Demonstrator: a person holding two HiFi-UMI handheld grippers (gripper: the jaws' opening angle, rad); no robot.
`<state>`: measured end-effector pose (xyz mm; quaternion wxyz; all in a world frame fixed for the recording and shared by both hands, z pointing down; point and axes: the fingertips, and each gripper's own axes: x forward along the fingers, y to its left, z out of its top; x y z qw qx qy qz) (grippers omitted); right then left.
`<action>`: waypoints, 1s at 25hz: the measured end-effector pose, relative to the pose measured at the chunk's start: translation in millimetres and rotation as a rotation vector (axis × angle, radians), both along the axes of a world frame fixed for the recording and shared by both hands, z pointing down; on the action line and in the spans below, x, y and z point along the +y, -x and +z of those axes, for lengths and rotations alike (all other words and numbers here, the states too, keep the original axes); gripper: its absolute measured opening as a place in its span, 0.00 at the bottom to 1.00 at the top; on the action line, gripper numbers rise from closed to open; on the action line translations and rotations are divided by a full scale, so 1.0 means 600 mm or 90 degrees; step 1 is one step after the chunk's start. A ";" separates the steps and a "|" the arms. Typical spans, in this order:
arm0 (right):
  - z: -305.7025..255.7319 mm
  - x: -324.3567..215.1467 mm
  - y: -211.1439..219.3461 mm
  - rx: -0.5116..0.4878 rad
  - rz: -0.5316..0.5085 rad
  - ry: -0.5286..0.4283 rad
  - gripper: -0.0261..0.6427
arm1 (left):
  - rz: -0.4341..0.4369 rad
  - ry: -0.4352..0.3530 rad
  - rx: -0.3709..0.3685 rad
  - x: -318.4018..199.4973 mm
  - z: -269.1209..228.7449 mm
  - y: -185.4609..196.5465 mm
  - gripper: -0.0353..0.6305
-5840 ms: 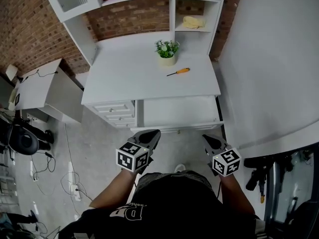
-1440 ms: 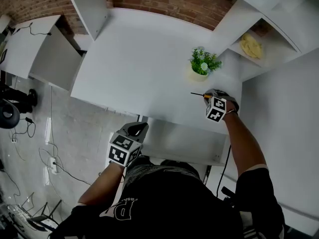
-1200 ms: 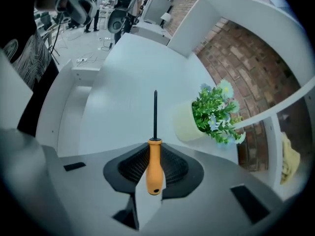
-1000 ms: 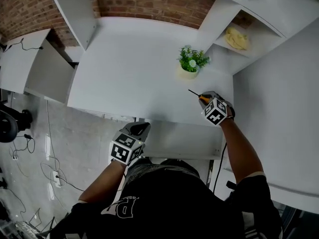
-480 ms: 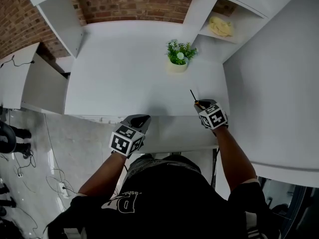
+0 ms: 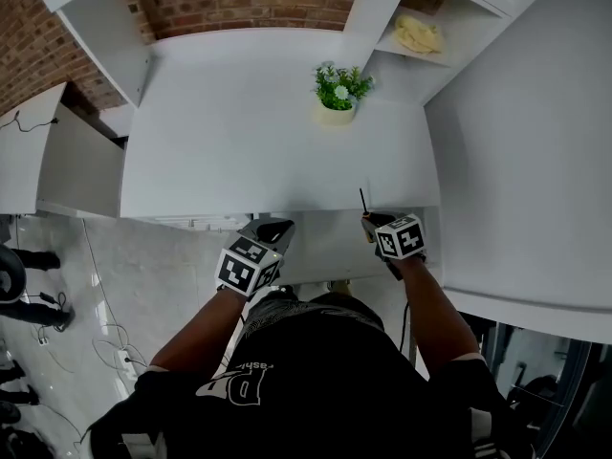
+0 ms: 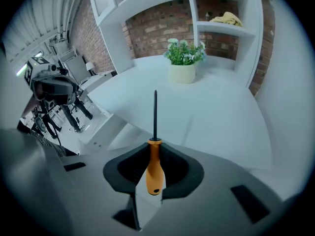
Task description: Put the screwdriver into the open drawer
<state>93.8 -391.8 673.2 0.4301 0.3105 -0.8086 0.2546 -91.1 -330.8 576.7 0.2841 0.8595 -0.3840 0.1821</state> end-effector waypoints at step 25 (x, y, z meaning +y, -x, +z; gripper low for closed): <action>0.231 0.086 0.018 -0.030 0.140 0.292 0.15 | -0.046 0.075 -0.019 0.044 0.070 0.026 0.08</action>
